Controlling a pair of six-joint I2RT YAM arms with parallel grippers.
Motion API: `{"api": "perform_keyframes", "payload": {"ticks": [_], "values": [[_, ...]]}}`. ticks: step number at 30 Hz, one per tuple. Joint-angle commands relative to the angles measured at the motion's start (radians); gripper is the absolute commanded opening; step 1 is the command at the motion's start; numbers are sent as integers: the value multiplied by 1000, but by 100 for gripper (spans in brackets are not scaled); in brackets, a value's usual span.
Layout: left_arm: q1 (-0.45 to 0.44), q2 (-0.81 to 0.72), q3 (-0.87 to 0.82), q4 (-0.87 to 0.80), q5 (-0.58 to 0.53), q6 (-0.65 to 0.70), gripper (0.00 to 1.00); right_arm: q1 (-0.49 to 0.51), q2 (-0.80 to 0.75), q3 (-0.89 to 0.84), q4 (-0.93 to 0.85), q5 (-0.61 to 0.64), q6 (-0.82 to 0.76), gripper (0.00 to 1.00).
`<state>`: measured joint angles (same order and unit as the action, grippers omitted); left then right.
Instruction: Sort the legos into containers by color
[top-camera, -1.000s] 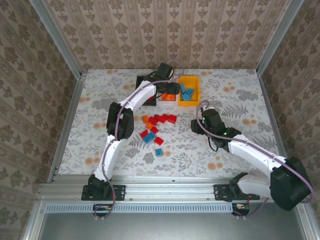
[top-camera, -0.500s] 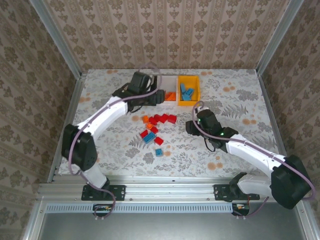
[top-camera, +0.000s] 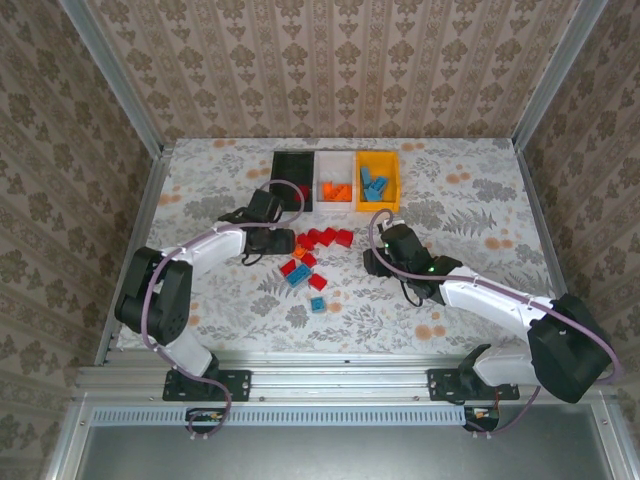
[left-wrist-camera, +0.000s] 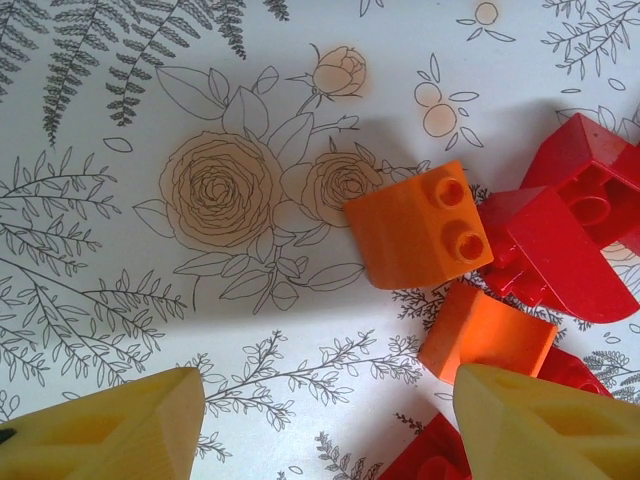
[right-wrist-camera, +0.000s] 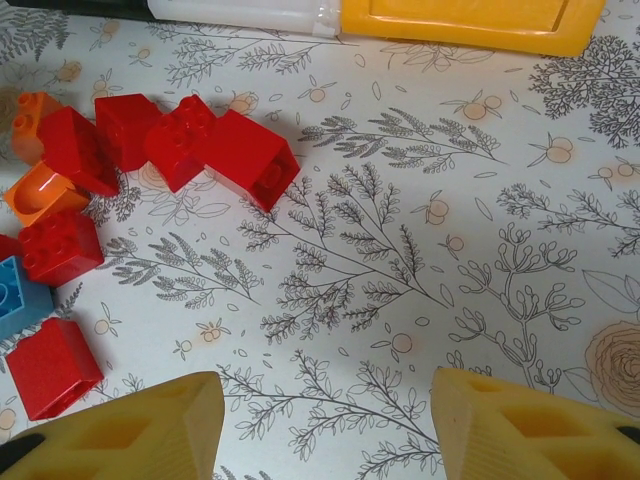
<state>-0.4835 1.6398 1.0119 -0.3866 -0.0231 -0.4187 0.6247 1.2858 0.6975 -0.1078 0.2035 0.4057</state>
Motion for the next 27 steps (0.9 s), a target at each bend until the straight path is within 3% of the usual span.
{"api": "perform_keyframes", "payload": {"ticks": [1,9,27], "values": [[5,9,-7,2,10,44,69,1,-1,-11,15,28,-15,58],[22,109,49,29,77,57,66,1,-11,-14,9,45,-18,58],[87,228,152,90,105,67,64,0,16,-7,9,50,-25,58]]}}
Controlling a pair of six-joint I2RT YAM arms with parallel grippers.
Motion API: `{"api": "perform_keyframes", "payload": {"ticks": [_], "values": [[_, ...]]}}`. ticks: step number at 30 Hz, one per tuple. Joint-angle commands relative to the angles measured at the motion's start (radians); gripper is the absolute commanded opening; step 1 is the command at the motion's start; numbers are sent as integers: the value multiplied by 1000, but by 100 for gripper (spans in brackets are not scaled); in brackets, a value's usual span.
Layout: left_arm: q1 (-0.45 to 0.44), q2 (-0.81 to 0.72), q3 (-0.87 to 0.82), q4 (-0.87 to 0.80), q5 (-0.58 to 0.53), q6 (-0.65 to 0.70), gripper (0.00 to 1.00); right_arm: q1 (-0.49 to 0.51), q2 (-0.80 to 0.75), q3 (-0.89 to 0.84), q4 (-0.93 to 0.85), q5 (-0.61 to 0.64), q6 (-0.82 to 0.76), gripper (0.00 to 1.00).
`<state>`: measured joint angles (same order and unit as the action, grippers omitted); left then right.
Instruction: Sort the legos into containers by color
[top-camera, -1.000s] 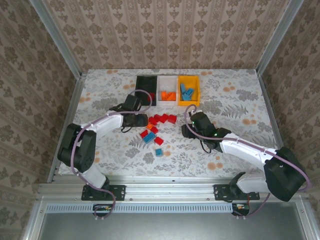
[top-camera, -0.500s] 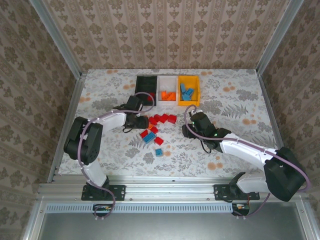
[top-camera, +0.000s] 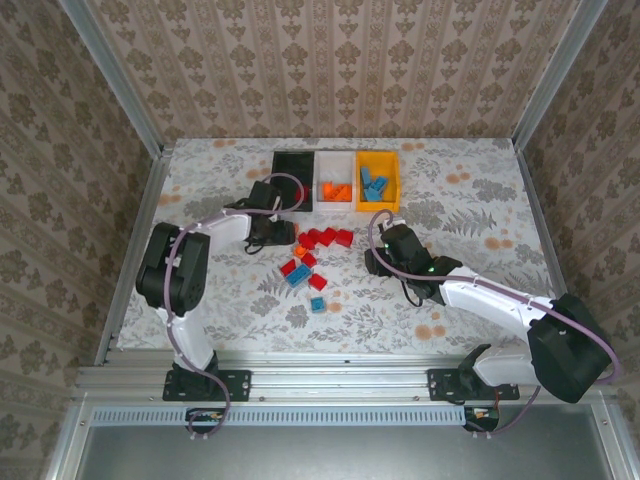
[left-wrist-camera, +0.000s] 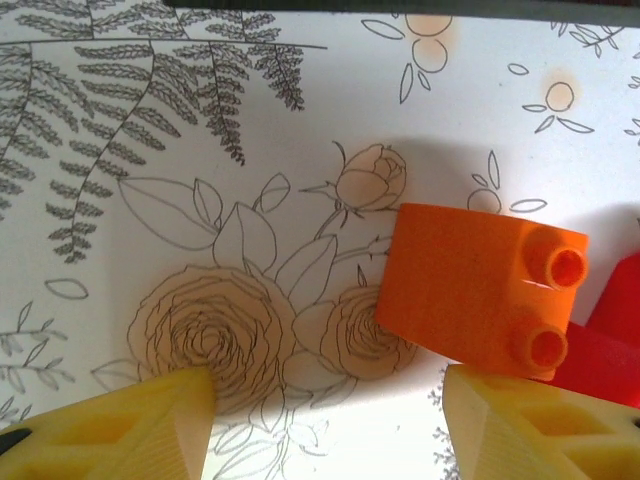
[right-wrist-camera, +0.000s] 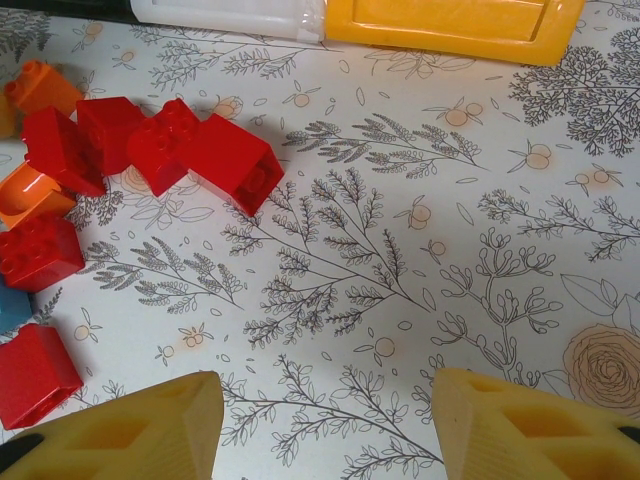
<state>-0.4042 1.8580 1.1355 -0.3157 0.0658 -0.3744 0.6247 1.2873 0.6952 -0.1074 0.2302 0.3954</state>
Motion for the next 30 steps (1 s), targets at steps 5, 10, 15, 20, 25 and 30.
{"api": "perform_keyframes", "payload": {"ticks": [5,10,15,20,25,30], "values": [[12,16,36,36,52,21,65,0,24,-2,9,22,-15,58],[9,-24,-16,115,123,-17,73,0,27,0,6,27,-17,59],[8,-7,6,144,179,-47,75,0,38,3,8,23,-17,59],[9,63,76,107,156,-90,70,0,37,3,4,27,-18,59],[1,97,102,83,125,-115,65,0,31,3,3,29,-21,59],[-19,124,131,51,100,-98,61,0,31,3,3,28,-21,59]]}}
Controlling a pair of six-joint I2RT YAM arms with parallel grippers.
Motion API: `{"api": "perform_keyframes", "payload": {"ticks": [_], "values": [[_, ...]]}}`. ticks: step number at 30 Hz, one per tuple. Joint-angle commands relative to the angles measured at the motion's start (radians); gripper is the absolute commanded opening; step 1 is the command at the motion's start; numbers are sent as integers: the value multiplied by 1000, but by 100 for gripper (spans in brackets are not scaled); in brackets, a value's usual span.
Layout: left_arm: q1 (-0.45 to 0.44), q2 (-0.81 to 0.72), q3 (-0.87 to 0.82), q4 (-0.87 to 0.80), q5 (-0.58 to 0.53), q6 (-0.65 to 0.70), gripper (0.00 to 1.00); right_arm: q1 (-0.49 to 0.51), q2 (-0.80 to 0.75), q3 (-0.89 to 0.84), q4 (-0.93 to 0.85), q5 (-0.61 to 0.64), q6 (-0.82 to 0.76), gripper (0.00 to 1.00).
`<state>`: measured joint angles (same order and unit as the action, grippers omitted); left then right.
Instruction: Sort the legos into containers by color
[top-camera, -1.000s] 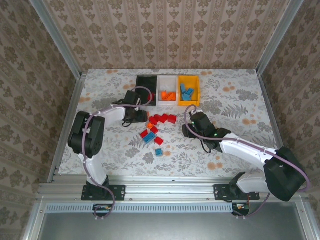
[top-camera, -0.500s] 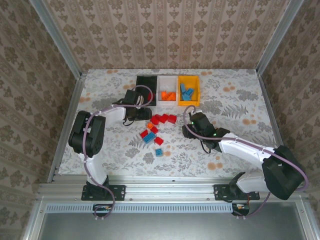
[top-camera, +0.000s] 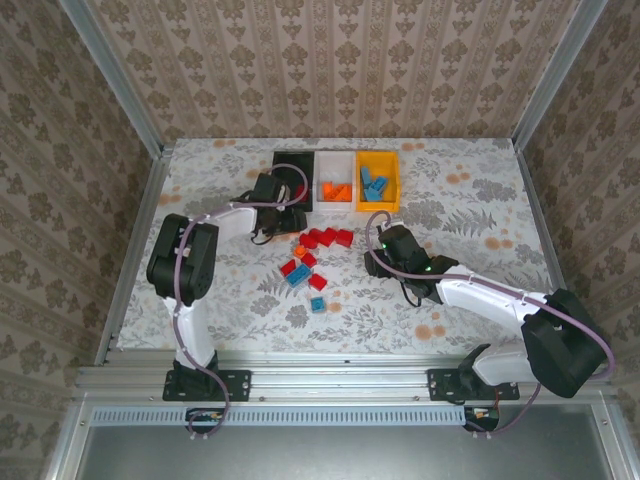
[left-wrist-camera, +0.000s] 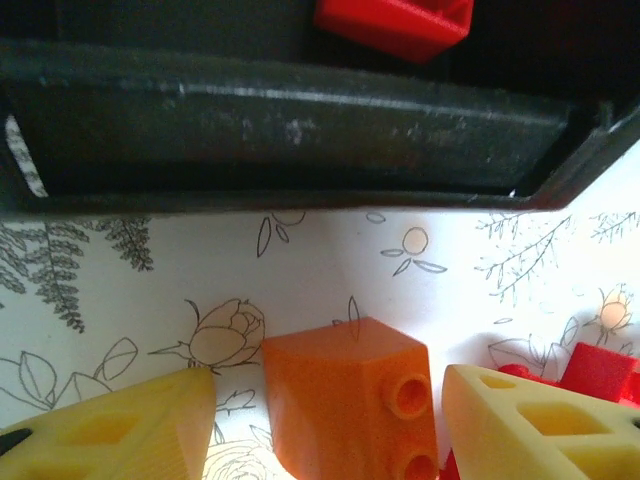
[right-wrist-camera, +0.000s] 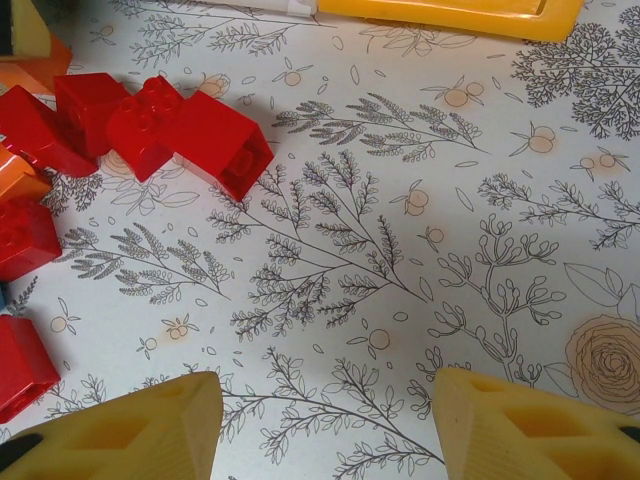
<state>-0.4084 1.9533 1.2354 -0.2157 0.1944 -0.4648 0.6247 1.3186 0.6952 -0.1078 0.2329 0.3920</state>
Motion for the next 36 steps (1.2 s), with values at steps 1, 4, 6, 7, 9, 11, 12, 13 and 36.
{"api": "perform_keyframes", "payload": {"ticks": [1,4,6,7,9,11,12,13,36], "values": [[-18,30,36,-58,-42,-6,60,1,-1,3,2,25,-19,59],[-30,36,49,-85,-88,0,53,1,-2,2,2,25,-18,59],[-33,39,59,-109,-108,6,47,0,-2,1,2,26,-18,59],[-33,40,63,-122,-114,7,46,0,-4,1,2,28,-19,59],[-41,33,63,-141,-139,12,45,0,-4,2,2,28,-19,59],[-41,23,61,-156,-168,18,44,0,-4,1,3,27,-19,59],[-41,18,60,-165,-182,21,43,0,-4,1,3,26,-17,58],[-40,14,58,-169,-189,24,42,0,-4,1,3,25,-18,59],[-120,-107,126,-224,-183,59,33,0,-18,-2,0,37,-14,59]]}}
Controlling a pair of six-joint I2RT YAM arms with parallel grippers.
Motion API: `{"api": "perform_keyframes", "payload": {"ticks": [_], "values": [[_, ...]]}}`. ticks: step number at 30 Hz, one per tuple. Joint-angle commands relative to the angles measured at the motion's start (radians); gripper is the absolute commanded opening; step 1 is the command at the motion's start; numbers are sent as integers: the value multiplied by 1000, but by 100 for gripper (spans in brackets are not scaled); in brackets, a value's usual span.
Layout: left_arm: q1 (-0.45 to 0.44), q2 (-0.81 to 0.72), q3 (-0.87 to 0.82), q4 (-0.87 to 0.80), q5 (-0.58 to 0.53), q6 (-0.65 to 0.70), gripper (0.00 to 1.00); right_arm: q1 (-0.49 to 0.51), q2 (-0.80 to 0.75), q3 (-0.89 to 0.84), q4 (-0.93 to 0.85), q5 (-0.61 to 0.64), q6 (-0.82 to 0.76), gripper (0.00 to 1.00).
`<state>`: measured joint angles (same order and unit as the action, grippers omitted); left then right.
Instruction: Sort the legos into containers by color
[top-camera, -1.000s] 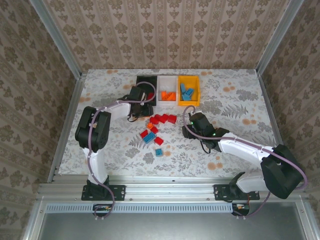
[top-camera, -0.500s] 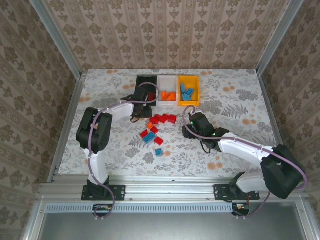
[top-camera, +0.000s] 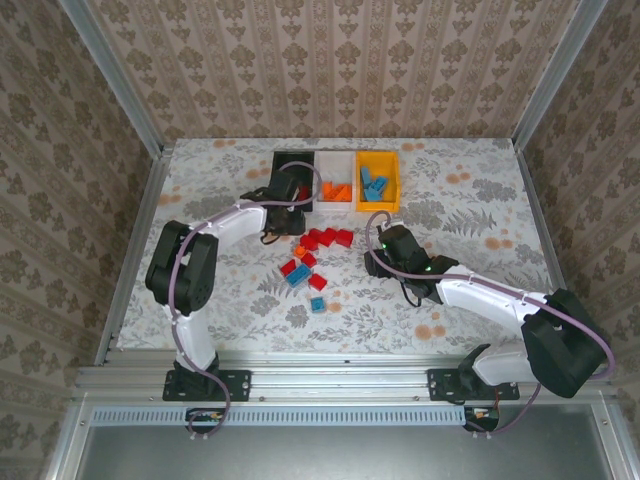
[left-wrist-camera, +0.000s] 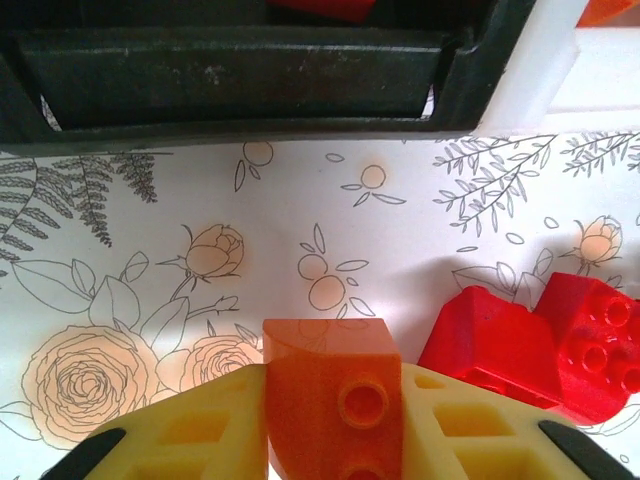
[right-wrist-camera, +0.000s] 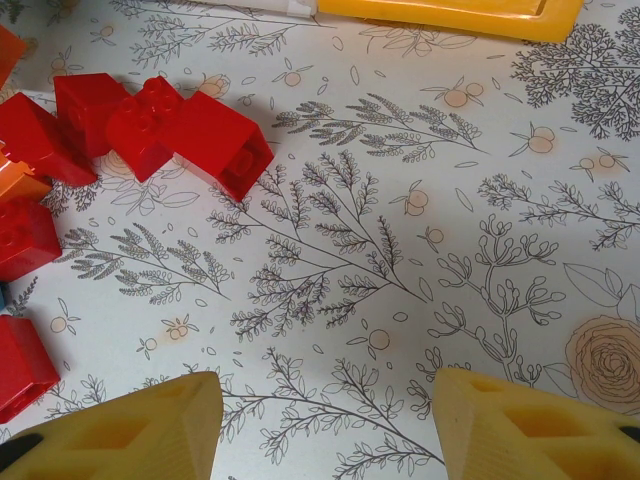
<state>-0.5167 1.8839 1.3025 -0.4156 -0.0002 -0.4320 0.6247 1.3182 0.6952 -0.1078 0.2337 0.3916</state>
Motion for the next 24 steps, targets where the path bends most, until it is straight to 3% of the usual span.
{"api": "perform_keyframes", "payload": {"ticks": [1,14,24], "values": [[-15,-34,79,-28,22,29,33,0,-17,-2,-2,41,-13,59],[-43,182,438,-12,157,92,33,-10,-7,4,-19,38,-2,59],[-48,391,711,-54,162,118,37,-19,-16,-4,-9,13,5,59]]}}
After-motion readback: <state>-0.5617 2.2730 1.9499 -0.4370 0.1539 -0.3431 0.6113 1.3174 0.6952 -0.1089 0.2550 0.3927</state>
